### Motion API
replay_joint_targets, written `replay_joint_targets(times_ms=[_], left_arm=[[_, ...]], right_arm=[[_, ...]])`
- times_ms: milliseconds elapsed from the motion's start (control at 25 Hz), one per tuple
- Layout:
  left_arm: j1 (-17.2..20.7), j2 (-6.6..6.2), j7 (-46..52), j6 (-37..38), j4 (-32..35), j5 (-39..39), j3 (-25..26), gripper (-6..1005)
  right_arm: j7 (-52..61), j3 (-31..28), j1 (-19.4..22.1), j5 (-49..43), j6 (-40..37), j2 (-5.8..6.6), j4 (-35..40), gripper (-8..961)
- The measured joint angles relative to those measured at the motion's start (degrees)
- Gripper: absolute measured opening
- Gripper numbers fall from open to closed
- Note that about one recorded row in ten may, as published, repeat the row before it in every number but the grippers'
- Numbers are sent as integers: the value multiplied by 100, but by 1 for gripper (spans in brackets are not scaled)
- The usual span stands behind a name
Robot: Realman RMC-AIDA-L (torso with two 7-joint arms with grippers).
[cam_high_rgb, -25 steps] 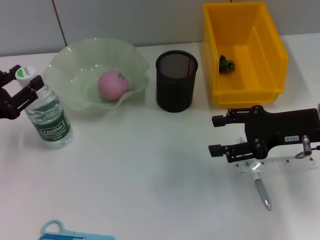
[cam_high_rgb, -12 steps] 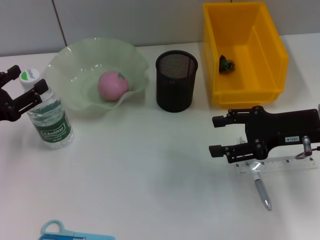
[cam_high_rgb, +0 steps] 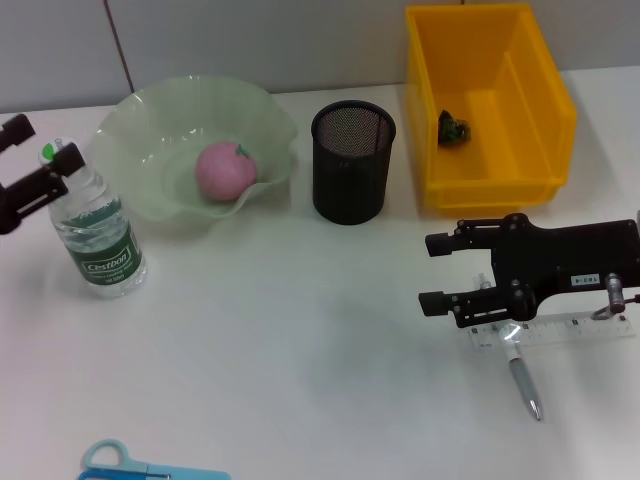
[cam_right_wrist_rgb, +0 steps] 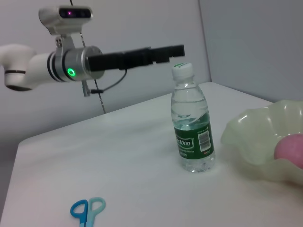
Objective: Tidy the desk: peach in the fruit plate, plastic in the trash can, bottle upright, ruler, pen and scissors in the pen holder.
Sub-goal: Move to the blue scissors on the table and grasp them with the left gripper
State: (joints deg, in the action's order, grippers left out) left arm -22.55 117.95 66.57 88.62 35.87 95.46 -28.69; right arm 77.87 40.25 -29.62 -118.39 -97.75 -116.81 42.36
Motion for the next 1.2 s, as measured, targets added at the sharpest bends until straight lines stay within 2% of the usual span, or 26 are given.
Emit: replay_joint_targets(times_ms=[360,480,560,600,720,760,800,920,960,1000,1120,1160,1200], left_arm=[[146,-2,1112,757,1097,59,-55,797],[152,-12,1562,1081,1630,227,-234,795],[152,-51,1926,1223,2063,446,-723,793],[152,-51,1926,1223,2063,446,-723,792],[131,-117,2371,1297,2522,700,-1310,790],[88,-152,2682,1358,2886,926,-1631,790],[88,-152,2682,1358,2886,926,-1631,790],[-25,-169,3147,1497,3449,1409,-2002,791],[-165,-170,3455,1685,3790,1806,-2218,791],[-165,-170,3455,1685,3790,1806,-2218,791],[-430,-163,3766,1950,4082,2359,-2431,791],[-626,-128,3939,2124,4215,2757,-2599,791],[-626,-128,3939,2124,4215,2757,-2599,791]], right_arm=[[52,-57,-12,1,-26,0,0,800],[104,-31,-18,-1,-62,0,0,800],[150,-12,-27,-27,-154,5,2,800],[150,-12,-27,-27,-154,5,2,800],[241,-6,-32,-51,-241,35,21,800],[340,3,-45,-83,-337,77,29,800],[340,3,-45,-83,-337,77,29,800],[491,5,-70,-117,-499,157,40,800],[580,6,-78,-118,-559,195,42,800],[580,6,-78,-118,-559,195,42,800],[691,5,-80,-121,-579,220,44,800],[734,3,-82,-123,-579,225,44,800],[734,3,-82,-123,-579,225,44,800]])
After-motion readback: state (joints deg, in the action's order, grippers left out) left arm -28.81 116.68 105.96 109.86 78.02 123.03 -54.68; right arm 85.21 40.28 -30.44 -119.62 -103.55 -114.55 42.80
